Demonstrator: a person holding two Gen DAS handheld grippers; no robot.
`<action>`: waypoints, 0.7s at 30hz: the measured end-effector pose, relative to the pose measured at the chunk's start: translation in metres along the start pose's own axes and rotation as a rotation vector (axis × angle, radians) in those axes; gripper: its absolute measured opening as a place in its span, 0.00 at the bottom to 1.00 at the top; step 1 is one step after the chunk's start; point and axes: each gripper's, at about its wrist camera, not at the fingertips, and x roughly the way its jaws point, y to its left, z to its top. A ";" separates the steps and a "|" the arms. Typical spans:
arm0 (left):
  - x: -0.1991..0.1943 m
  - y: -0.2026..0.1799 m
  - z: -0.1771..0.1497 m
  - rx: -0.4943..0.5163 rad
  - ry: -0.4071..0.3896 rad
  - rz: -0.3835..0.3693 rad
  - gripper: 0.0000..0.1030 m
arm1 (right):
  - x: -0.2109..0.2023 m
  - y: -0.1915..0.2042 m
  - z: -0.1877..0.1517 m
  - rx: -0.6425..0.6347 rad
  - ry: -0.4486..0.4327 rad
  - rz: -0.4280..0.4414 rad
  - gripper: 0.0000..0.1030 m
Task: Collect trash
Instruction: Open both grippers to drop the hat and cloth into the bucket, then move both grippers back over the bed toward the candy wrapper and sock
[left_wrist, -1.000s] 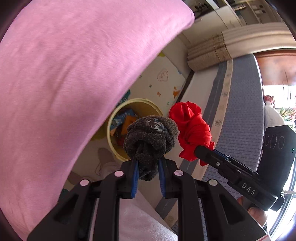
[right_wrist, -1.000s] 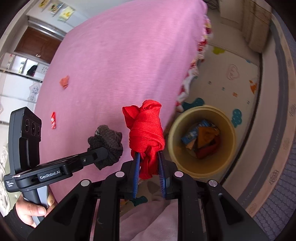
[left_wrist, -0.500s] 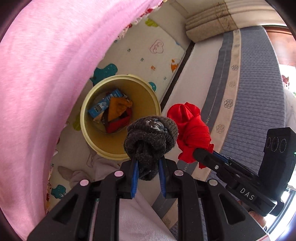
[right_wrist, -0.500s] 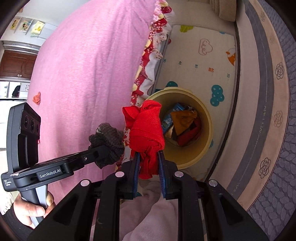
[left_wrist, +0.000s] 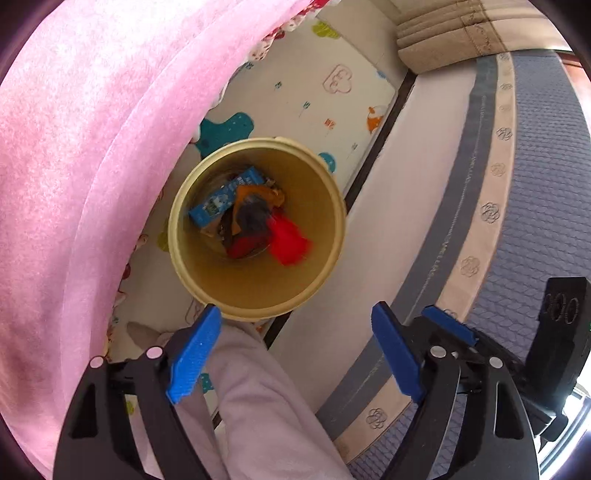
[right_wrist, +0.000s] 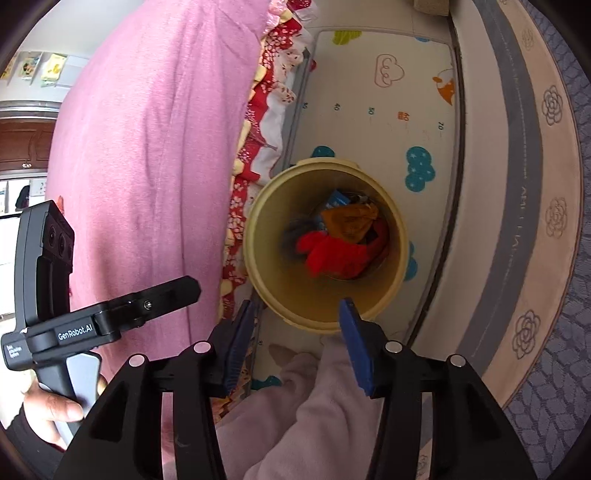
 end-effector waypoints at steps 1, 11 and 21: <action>0.001 0.001 0.000 0.002 0.003 0.010 0.80 | 0.000 -0.001 0.000 0.006 0.003 0.001 0.46; -0.014 0.005 -0.011 0.001 -0.026 -0.014 0.81 | -0.010 0.006 -0.004 -0.008 -0.013 -0.024 0.46; -0.072 0.029 -0.030 -0.013 -0.152 -0.059 0.81 | -0.024 0.067 -0.012 -0.135 -0.035 -0.039 0.46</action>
